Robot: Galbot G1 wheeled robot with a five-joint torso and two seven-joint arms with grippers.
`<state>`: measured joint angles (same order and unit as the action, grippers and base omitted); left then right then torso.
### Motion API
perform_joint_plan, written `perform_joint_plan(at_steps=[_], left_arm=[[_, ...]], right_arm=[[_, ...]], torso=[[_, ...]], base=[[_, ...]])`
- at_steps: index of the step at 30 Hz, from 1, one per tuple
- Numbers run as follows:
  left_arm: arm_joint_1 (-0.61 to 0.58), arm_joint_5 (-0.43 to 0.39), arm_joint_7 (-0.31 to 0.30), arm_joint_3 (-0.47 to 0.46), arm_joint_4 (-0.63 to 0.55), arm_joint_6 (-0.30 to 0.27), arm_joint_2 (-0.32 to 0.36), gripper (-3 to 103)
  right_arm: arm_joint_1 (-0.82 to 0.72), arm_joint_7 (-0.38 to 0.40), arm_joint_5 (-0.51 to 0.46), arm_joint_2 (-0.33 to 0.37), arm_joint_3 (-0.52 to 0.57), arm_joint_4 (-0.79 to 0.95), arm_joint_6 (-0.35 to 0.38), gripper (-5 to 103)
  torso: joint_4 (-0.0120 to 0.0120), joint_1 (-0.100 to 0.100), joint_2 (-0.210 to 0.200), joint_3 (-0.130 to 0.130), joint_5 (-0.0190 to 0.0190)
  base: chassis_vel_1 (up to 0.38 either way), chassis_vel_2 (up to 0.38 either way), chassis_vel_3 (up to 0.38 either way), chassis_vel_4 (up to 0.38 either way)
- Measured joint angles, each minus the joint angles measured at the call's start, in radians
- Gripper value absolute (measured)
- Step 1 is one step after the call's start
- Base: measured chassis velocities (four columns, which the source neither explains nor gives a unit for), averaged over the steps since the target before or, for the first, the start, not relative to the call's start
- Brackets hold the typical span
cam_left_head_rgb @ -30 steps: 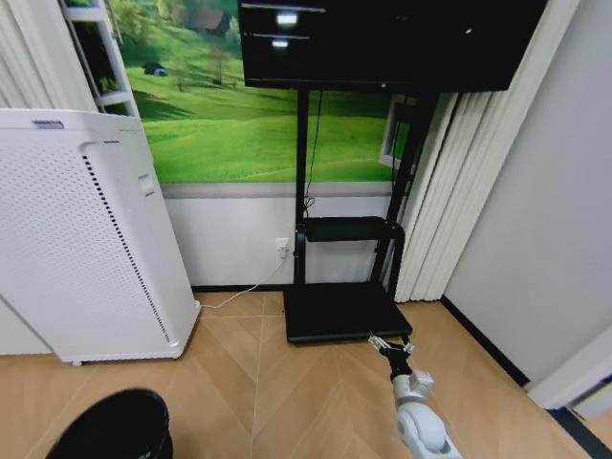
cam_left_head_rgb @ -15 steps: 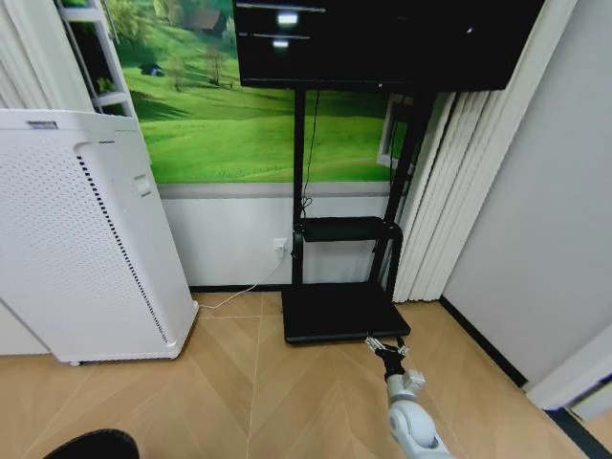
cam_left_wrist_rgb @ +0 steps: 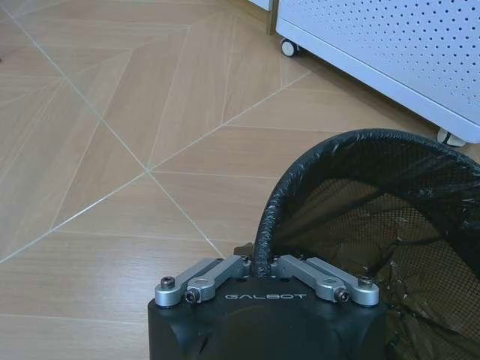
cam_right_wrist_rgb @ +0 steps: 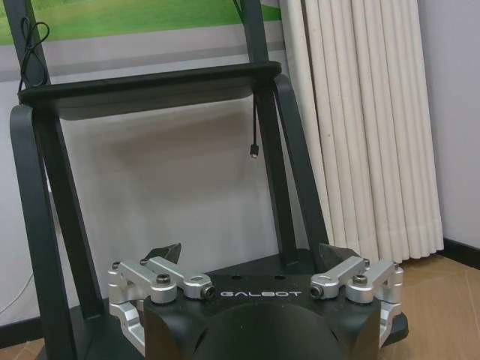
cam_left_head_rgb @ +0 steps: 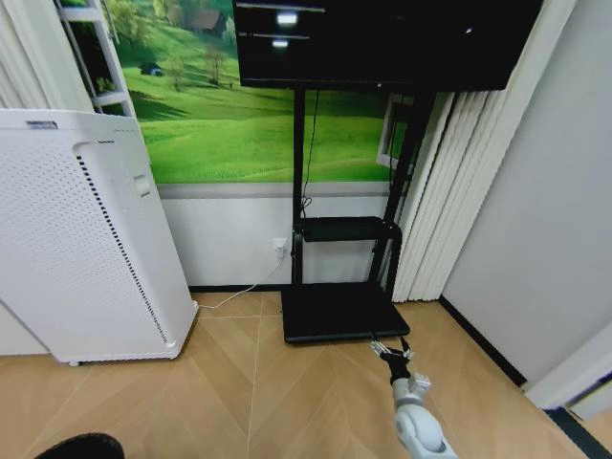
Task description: Pick up the trash bin and place the garbage on the floor into it.
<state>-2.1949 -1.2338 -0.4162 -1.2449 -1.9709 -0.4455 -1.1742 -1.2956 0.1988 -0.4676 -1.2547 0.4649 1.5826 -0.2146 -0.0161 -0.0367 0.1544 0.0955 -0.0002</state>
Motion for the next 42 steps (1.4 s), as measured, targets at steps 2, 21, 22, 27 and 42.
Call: perform_joint_plan(at_steps=[2,21,22,27,42], left_arm=[[0.013,0.010,0.006,0.013,0.014,0.000,0.001,3],[0.079,0.111,0.077,0.087,0.106,0.007,0.010,3],[0.082,0.120,0.082,0.092,0.109,0.006,0.011,3],[0.069,0.127,0.084,0.090,0.106,0.004,0.017,2],[0.046,0.135,0.078,0.088,0.079,0.015,-0.002,11]], right_arm=[[-0.003,0.002,0.001,0.000,-0.001,0.006,0.001,100],[-0.009,0.022,0.005,0.011,-0.013,0.036,0.022,100],[-0.010,0.022,0.004,0.010,-0.013,0.036,0.022,100],[-0.006,0.026,-0.009,0.018,-0.007,0.030,0.022,100],[0.014,0.022,-0.025,0.030,-0.007,0.012,0.022,100]], torso=[[0.0000,0.000,0.000,0.000,0.0002],[0.0000,0.000,0.000,0.000,0.0004],[0.0000,0.000,0.000,0.000,0.0003],[0.0000,0.000,0.000,0.000,0.0001],[0.0000,0.000,0.000,0.000,0.0002]], base=[[0.000,0.000,0.000,0.000],[0.000,0.000,0.000,0.000],[0.000,0.000,0.000,0.000],[0.000,0.000,0.000,0.000],[0.000,0.000,0.000,0.000]])
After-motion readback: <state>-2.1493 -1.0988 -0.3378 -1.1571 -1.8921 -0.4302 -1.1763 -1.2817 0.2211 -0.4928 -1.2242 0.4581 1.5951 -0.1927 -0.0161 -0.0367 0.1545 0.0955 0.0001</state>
